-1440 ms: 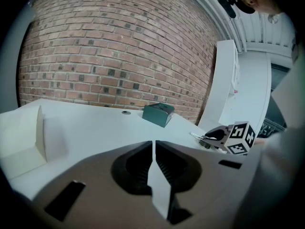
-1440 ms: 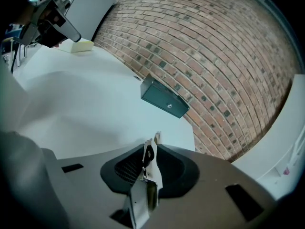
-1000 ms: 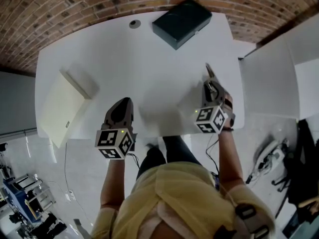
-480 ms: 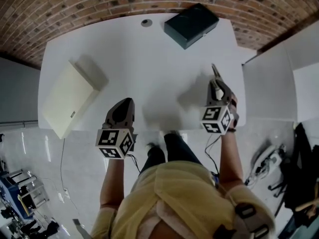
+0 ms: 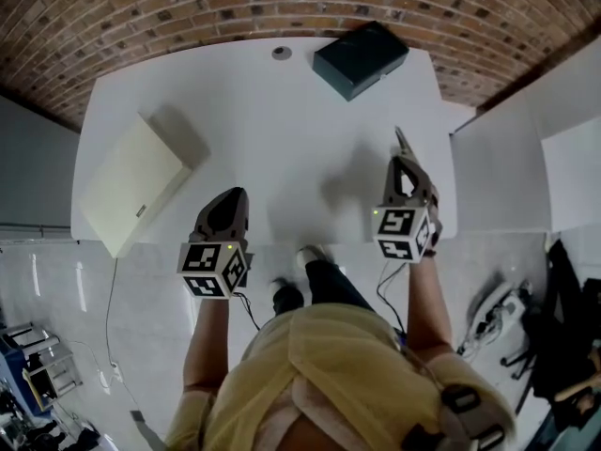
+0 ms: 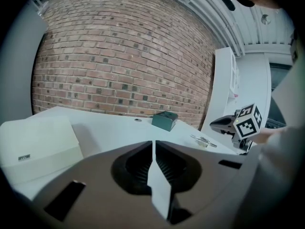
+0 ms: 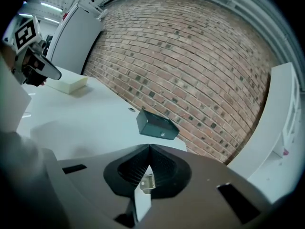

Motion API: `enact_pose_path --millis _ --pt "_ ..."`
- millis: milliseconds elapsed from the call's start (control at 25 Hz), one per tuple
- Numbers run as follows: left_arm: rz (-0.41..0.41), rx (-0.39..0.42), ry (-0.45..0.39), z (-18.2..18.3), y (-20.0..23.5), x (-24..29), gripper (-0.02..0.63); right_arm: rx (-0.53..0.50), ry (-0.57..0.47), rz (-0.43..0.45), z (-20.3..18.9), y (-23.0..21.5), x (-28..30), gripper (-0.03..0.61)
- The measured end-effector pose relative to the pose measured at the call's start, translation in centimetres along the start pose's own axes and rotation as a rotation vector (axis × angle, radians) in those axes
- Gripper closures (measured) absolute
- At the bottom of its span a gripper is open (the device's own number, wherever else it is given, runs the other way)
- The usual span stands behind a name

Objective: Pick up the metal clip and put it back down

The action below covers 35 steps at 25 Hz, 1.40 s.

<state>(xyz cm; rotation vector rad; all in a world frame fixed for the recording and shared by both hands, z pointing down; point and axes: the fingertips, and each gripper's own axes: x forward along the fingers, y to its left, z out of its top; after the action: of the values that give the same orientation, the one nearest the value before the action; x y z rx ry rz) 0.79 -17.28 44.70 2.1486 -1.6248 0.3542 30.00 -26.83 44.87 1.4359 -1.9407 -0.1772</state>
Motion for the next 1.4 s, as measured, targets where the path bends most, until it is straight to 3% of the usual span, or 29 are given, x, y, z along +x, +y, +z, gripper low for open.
enact_pose_path --millis 720,960,1400 --pt "0.026 0.016 -0.038 0.3 0.2 -2.8 0.594 0.115 -0.111 0.035 3.1 2.6 -4.1 0.575" --pt "0.044 0.013 -0.042 0.1 0.4 -3.6 0.594 0.25 -0.108 0.081 3.1 2.4 -4.9 0.576" --pt "0.053 0.014 -0.063 0.3 0.8 -4.4 0.594 0.264 -0.121 0.07 3.2 2.6 -5.4 0.576"
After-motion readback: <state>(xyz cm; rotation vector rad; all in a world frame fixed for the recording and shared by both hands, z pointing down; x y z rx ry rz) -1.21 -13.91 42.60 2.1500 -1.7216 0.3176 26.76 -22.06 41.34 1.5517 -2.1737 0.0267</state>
